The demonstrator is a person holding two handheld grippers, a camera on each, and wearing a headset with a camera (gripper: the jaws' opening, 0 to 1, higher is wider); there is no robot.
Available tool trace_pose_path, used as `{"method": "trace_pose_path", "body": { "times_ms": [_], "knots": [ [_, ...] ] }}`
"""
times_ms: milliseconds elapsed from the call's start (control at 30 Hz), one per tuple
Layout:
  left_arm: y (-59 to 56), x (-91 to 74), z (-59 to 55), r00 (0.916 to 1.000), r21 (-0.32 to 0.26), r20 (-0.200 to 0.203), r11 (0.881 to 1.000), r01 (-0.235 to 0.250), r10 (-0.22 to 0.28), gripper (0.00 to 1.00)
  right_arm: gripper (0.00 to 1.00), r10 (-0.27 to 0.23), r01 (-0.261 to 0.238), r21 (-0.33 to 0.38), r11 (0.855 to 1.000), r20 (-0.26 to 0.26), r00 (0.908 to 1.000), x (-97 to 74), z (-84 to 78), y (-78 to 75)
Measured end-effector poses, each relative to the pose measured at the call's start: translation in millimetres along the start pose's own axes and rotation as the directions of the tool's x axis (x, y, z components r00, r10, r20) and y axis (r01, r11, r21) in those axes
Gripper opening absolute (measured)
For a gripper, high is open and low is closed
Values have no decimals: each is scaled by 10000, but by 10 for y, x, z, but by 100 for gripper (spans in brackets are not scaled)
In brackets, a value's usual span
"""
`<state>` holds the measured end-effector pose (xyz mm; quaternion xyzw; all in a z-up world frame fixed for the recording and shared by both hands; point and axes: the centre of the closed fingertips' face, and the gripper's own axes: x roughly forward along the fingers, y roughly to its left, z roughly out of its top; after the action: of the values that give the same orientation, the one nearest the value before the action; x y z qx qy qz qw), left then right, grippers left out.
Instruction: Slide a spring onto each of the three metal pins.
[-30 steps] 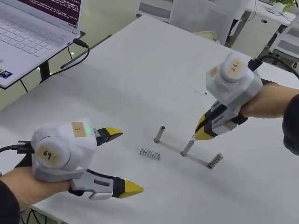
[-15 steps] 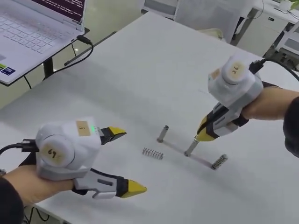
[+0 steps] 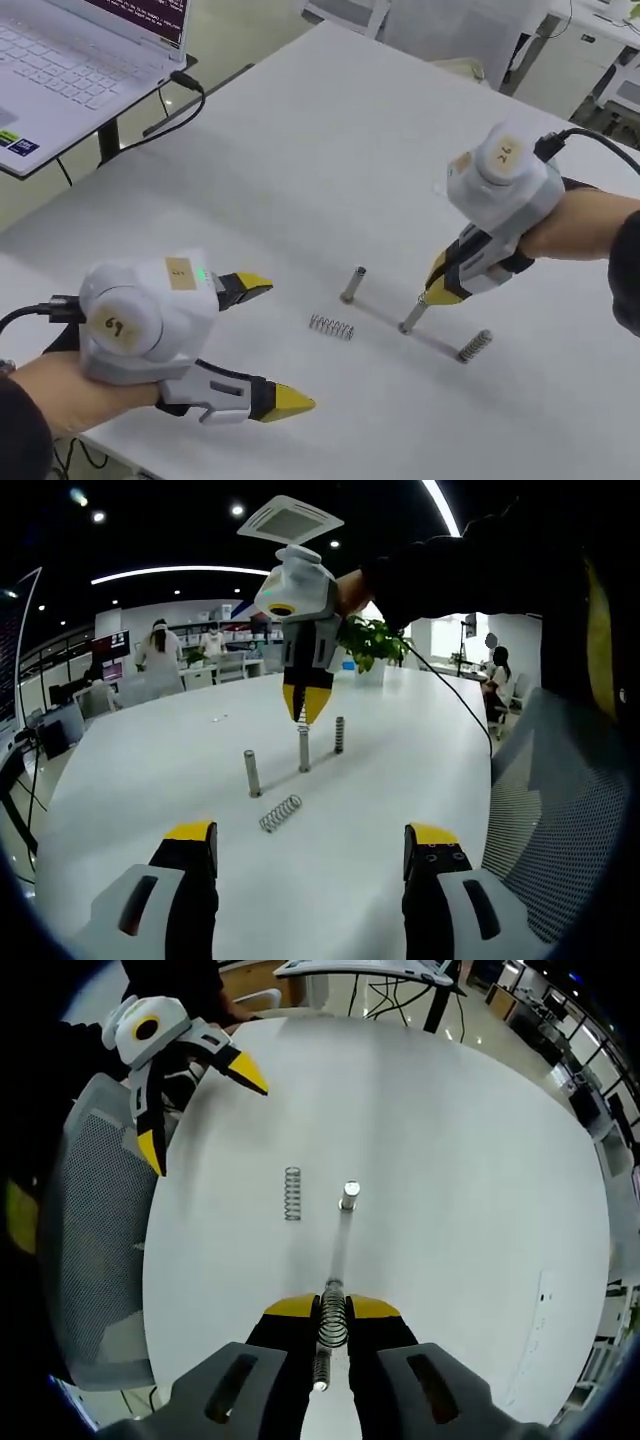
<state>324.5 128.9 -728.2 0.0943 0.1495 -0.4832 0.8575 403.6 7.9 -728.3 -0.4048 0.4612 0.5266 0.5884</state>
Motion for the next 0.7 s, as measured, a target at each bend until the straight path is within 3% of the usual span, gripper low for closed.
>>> {"method": "trace_pose_path", "body": {
  "times_ms": [700],
  "knots": [
    [14,-8,-20,10000,-77,14,10000,-33,33,71,8,-6,7,18,10000,-171,9999,168,-66,4]
  ]
}}
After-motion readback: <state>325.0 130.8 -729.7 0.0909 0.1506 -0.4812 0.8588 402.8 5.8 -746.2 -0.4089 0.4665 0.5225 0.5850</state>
